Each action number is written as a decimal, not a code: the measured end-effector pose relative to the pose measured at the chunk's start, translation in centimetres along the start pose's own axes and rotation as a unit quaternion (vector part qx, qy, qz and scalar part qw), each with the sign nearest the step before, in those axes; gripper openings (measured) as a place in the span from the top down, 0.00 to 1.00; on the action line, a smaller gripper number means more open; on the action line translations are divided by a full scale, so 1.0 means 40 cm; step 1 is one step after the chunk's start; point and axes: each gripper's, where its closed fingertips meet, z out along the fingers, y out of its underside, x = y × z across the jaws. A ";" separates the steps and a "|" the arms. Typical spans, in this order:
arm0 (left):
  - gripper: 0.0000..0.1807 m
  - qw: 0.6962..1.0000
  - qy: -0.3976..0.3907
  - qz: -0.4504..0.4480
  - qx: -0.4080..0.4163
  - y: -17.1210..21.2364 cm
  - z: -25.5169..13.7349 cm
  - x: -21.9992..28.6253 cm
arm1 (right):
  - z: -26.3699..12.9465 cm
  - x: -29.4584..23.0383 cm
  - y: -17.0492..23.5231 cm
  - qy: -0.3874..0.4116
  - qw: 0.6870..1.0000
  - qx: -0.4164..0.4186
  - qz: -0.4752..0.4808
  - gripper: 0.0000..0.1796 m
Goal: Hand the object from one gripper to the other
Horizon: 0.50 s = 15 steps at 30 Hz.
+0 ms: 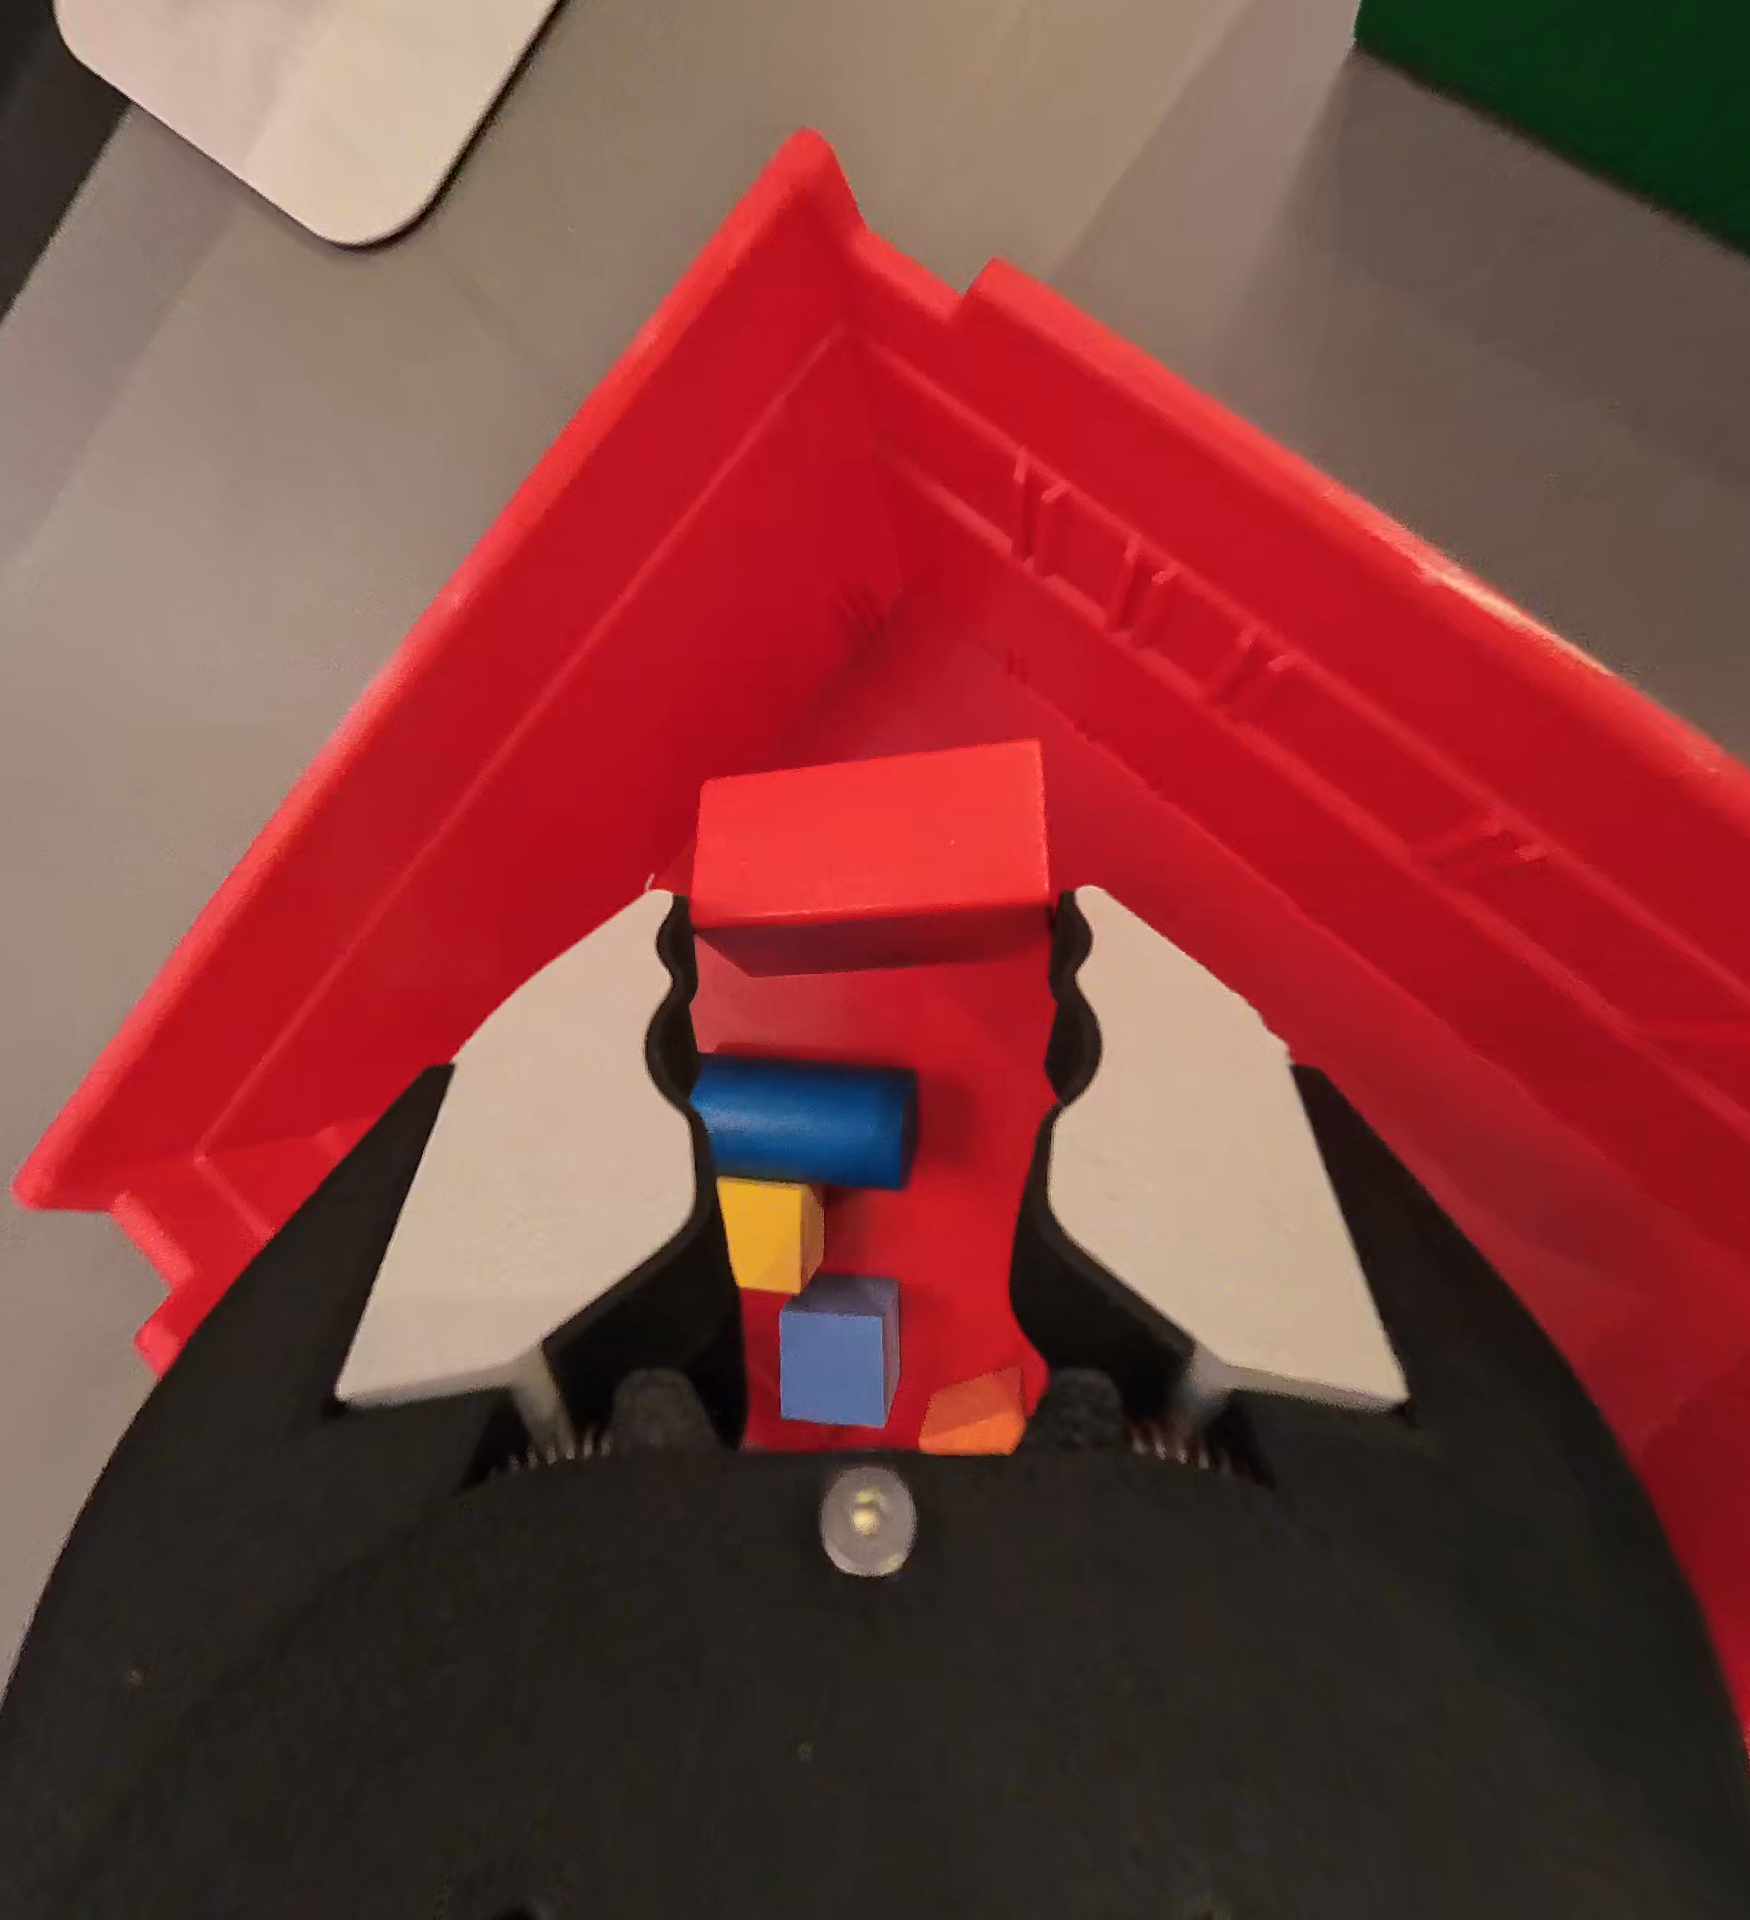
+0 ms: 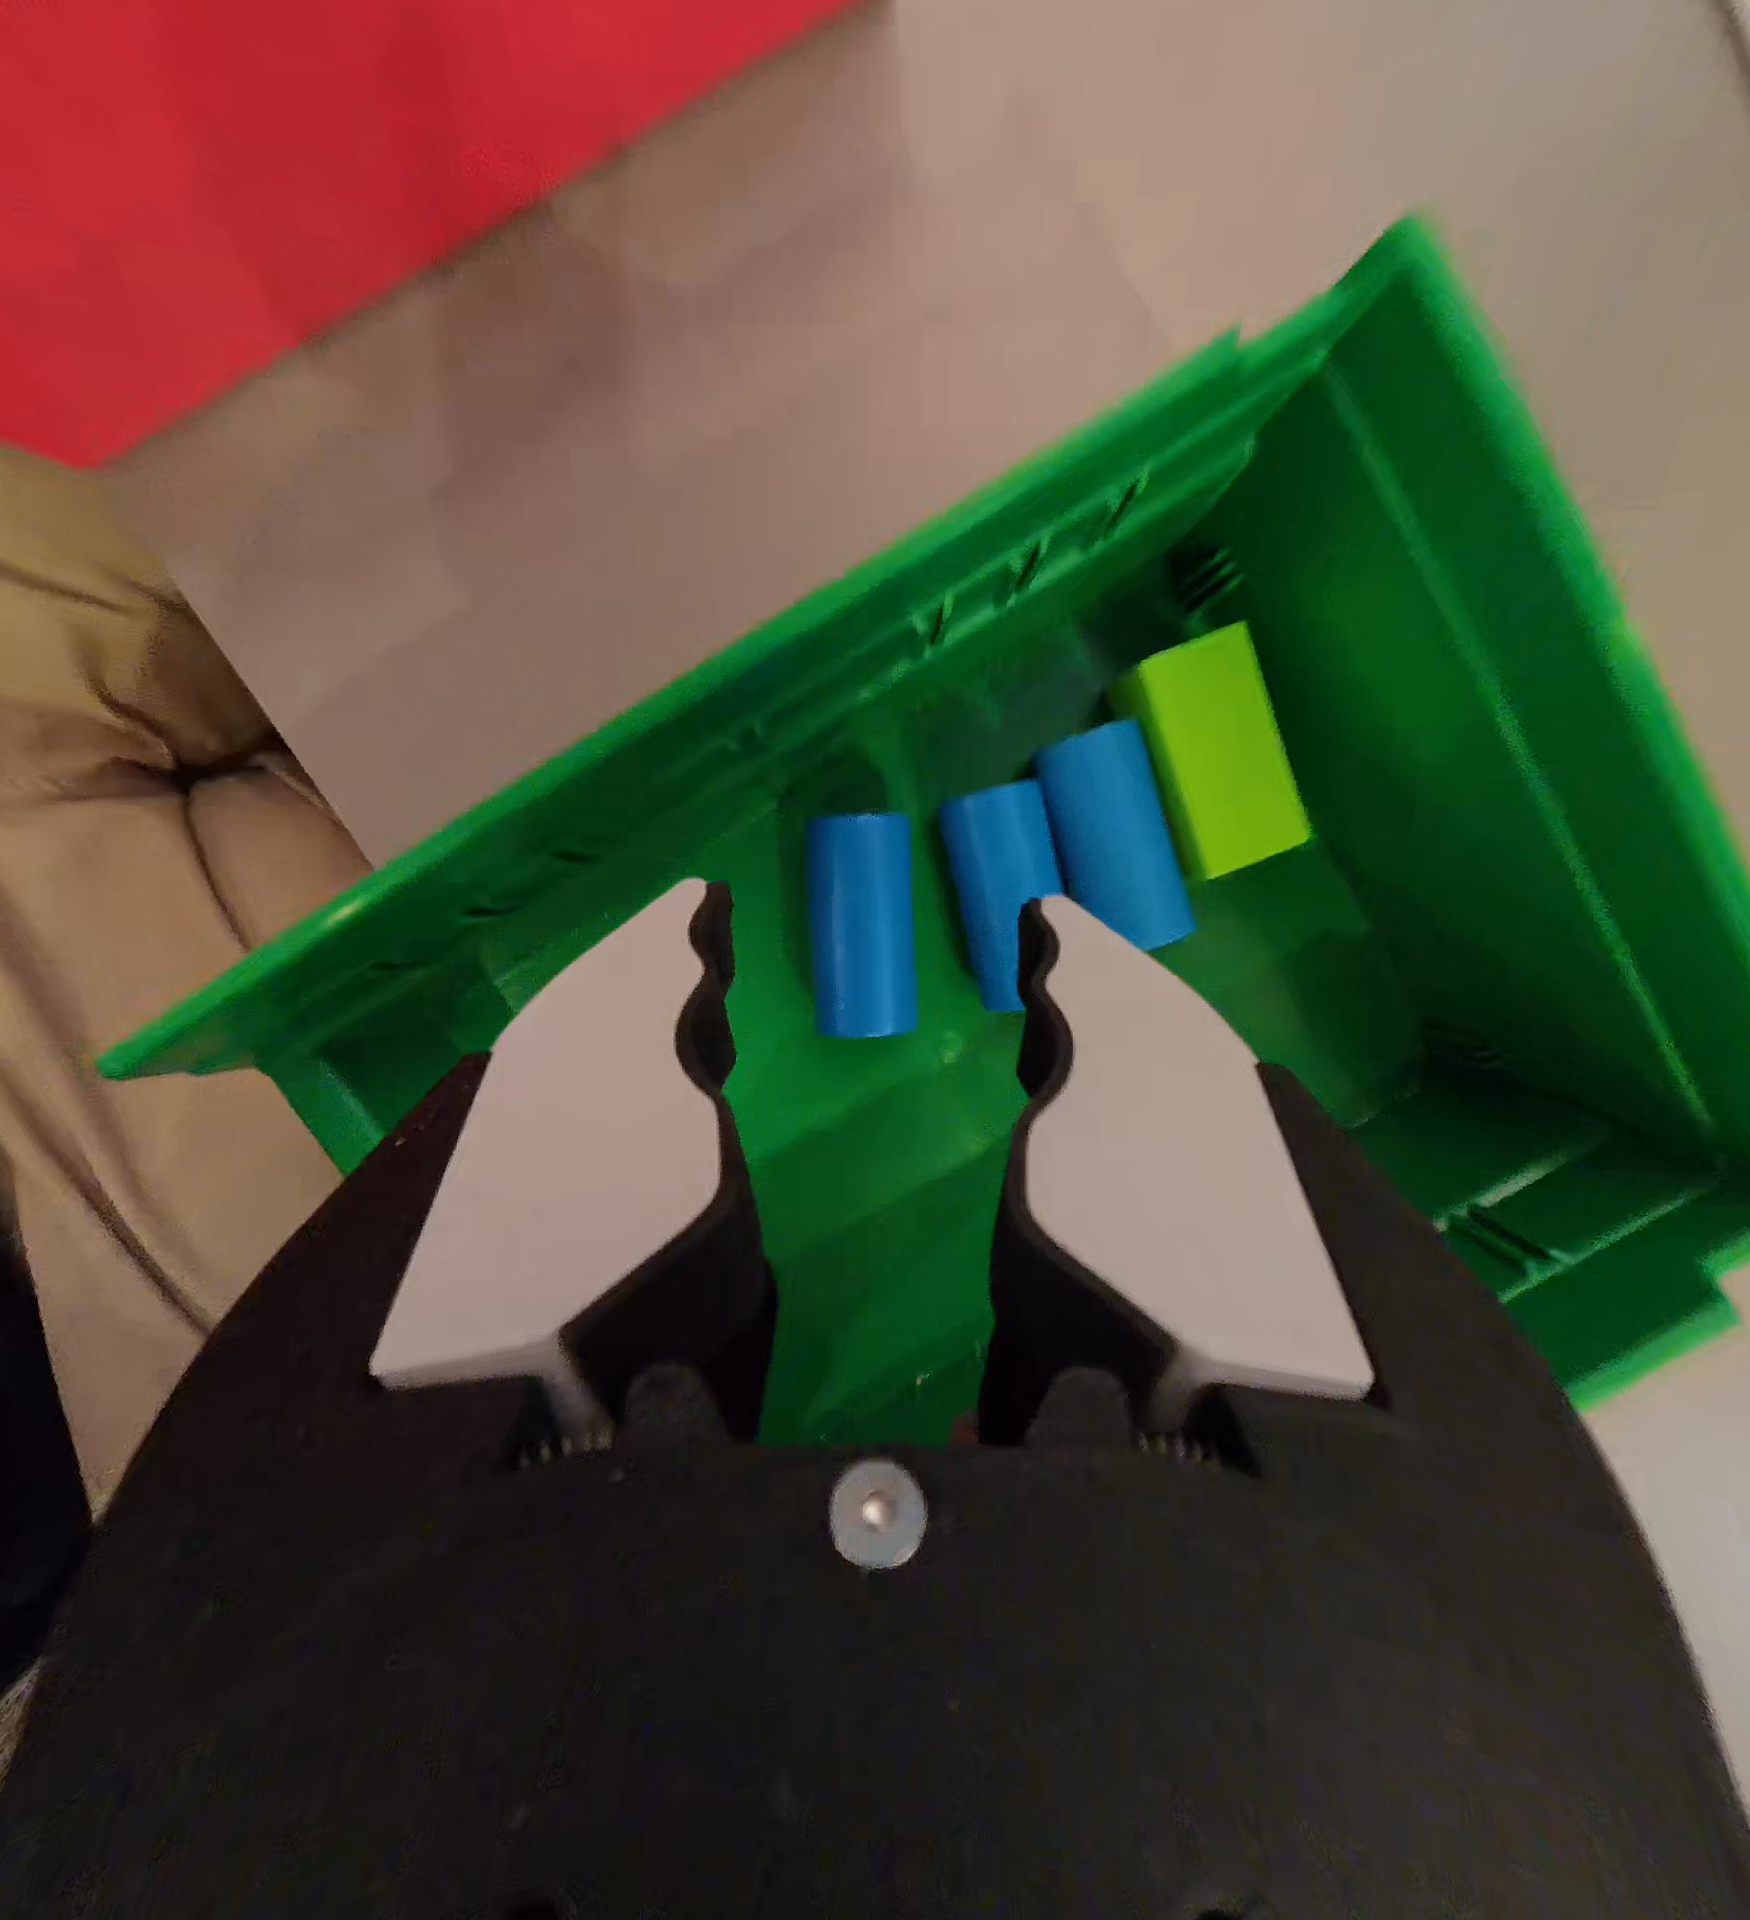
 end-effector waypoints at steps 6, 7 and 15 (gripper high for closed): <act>0.64 0.999 -0.001 -0.006 0.048 -0.028 -0.072 0.003 | -0.066 -0.043 -0.111 -0.016 0.995 0.095 -0.031 0.68; 0.64 0.998 0.000 -0.008 0.059 -0.035 -0.083 0.005 | -0.071 -0.058 -0.131 -0.025 0.993 0.112 -0.039 0.67; 0.64 0.988 0.019 0.009 0.154 -0.117 -0.197 0.061 | -0.066 -0.170 -0.257 -0.132 0.967 0.211 -0.051 0.59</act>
